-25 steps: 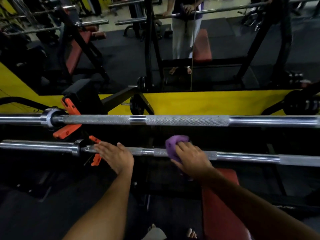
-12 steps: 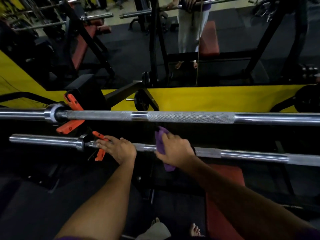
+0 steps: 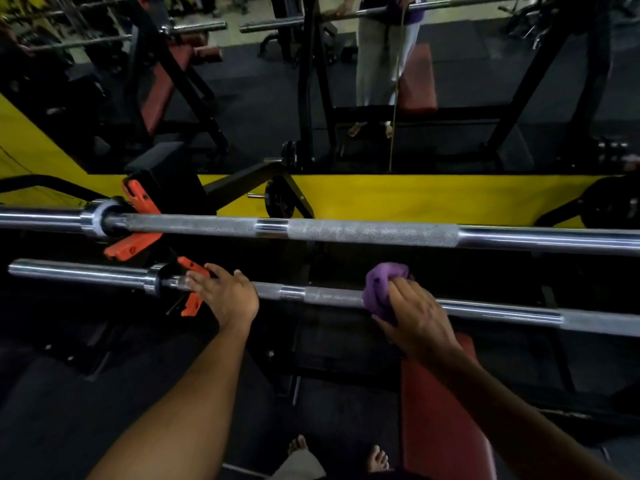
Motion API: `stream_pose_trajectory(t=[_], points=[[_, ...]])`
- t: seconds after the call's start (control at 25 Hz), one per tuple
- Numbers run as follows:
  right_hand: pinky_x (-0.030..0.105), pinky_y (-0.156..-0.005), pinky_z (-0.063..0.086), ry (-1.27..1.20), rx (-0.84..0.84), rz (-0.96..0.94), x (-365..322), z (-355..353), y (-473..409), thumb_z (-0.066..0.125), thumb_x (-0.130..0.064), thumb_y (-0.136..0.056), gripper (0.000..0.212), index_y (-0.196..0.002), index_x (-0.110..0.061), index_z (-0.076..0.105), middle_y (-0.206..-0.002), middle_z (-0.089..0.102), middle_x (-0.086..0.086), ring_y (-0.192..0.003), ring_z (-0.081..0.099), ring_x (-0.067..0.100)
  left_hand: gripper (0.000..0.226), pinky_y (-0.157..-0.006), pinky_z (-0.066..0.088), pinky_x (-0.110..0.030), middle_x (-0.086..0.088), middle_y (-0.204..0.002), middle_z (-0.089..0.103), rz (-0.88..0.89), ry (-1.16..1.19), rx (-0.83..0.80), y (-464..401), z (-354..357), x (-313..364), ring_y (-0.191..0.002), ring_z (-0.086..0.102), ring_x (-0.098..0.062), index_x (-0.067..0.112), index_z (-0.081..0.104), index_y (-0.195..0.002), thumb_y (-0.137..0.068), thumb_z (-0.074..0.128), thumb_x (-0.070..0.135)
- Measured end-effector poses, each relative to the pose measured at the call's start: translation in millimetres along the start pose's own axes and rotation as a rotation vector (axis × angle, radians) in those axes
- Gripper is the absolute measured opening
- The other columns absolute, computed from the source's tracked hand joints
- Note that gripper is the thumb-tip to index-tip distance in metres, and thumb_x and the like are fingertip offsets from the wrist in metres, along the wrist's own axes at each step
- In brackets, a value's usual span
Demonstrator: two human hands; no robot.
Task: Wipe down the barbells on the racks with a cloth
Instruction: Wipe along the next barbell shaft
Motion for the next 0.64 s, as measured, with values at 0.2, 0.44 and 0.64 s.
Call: stream_pose_trajectory(t=[0.2, 0.44, 0.64], points=[[0.058, -0.115, 0.031, -0.191, 0.082, 0.243, 3.4, -17.7, 48.9, 0.071, -0.015, -0.076, 0.052, -0.123, -0.012, 0.051, -0.125, 0.056, 0.004, -0.126, 0.052, 0.03, 0.066, -0.123, -0.003, -0.058, -0.04, -0.159, -0.007, 0.074, -0.065, -0.026, 1.7, 2.3, -5.3, -0.15, -0.011, -0.051, -0.002, 0.014, -0.157, -0.106, 0.039, 0.032], [0.025, -0.056, 0.056, -1.076, 0.609, 1.096, -28.3, -55.5, 133.5, 0.068, -0.008, -0.075, 0.034, -0.109, -0.003, 0.066, -0.077, 0.073, 0.01, -0.063, 0.069, 0.01, 0.075, -0.122, -0.004, -0.055, -0.031, -0.164, -0.002, 0.351, -0.12, -0.058, 9.4, -3.0, -15.4, -0.152, -0.009, -0.044, -0.005, 0.019, -0.156, -0.104, 0.022, 0.048], [0.034, -0.06, 0.063, -1.496, 0.626, 1.607, -43.9, -1.2, 154.9, 0.054, -0.02, -0.098, 0.015, -0.101, -0.014, 0.067, -0.085, 0.076, 0.002, -0.066, 0.075, 0.014, 0.073, -0.125, -0.001, -0.045, -0.02, -0.165, 0.018, 0.819, -0.287, -0.162, -3.6, -9.6, -28.6, -0.155, 0.009, -0.032, -0.003, 0.021, -0.156, -0.105, 0.013, 0.049]])
Point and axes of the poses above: each hand's wrist, its own y-axis away from the middle knuckle, its own z-axis out of the palm, x = y × z, the point moved 6 cm from there along -y, towards the middle knuckle
